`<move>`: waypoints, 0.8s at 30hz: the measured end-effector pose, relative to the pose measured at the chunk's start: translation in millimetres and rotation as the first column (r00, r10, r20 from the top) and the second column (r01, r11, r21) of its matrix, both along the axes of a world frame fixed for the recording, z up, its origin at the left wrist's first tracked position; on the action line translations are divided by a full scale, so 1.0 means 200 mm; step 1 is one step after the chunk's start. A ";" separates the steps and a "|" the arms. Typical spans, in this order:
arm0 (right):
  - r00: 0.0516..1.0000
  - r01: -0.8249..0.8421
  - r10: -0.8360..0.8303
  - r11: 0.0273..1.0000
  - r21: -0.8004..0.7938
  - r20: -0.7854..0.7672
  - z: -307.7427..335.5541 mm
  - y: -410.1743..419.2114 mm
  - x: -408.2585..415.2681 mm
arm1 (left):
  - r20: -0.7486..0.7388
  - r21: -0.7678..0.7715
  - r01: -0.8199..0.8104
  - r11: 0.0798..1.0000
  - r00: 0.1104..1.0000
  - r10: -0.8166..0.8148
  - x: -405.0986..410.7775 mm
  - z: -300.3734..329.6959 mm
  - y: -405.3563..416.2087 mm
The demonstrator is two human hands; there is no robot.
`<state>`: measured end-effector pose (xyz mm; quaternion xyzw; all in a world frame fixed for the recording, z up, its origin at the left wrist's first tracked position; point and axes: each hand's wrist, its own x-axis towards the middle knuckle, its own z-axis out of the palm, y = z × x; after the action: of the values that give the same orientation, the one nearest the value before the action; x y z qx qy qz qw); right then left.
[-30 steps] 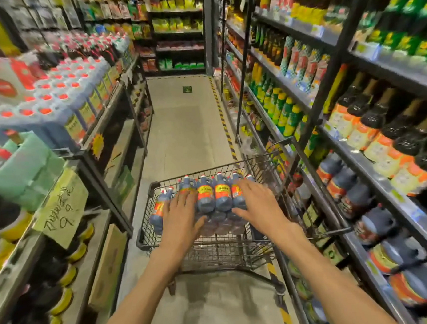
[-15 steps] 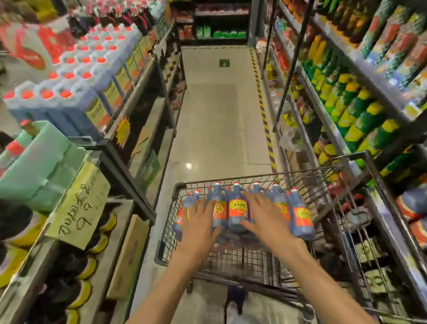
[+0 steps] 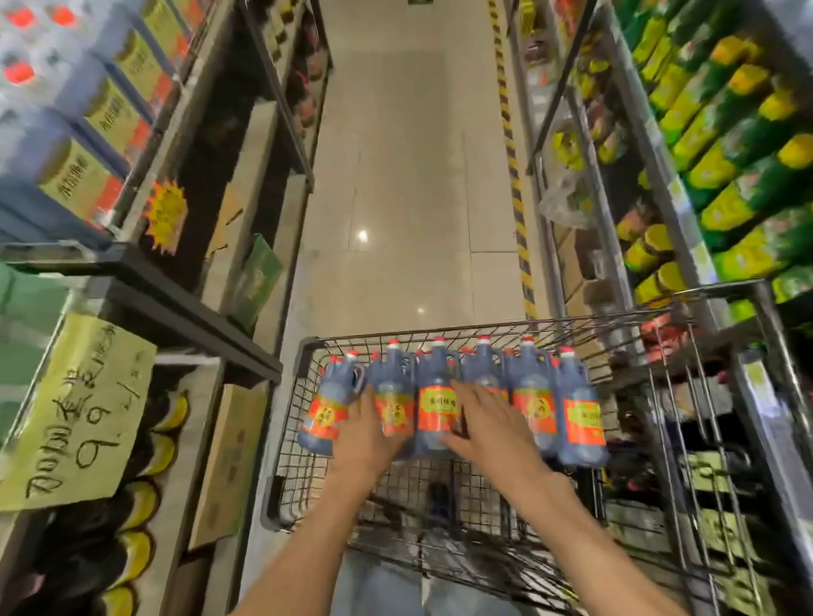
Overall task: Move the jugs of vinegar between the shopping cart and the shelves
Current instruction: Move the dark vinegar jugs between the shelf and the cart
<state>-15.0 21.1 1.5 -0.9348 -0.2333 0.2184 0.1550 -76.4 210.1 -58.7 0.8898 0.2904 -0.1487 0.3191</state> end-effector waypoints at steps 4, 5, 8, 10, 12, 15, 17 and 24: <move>0.995 0.078 -0.075 0.996 0.040 -0.066 -0.07 -0.03 0.02 | -0.025 -0.236 -0.144 0.961 0.990 0.142 0.03 -0.60 0.12; 0.992 0.103 -0.099 0.993 0.053 -0.083 -0.09 -0.04 0.02 | -0.054 -0.251 -0.151 0.956 0.988 0.142 0.03 -0.67 0.13; 0.980 0.155 -0.147 0.987 0.048 -0.132 -0.11 -0.06 0.00 | -0.095 -0.294 -0.235 0.926 0.972 0.216 0.04 -0.56 0.08; 0.964 0.203 -0.190 0.978 0.055 -0.184 -0.11 -0.06 -0.03 | -0.068 -0.313 -0.250 0.916 0.968 0.241 0.08 -0.41 0.05; 0.945 0.251 -0.235 0.967 0.048 -0.226 -0.14 -0.04 -0.05 | -0.076 -0.350 -0.259 0.900 0.966 0.249 0.07 -0.50 0.08; 0.885 0.361 -0.322 0.931 0.059 -0.336 -0.20 0.01 -0.06 | -0.104 -0.404 -0.234 0.884 0.972 0.210 0.08 -0.40 0.12; 0.848 0.425 -0.374 0.903 0.060 -0.375 -0.24 0.06 -0.04 | -0.103 -0.444 -0.238 0.864 0.971 0.215 0.06 -0.22 0.13; 0.756 0.607 -0.616 0.786 -0.113 -0.220 -0.51 0.36 -0.03 | -0.127 -0.513 -0.359 0.779 0.930 0.345 -0.19 -0.04 0.26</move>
<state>-20.4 93.3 -99.8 -0.9278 0.1096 0.2734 0.2289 -115.1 261.8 -67.2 0.6955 0.4032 -0.1718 0.5694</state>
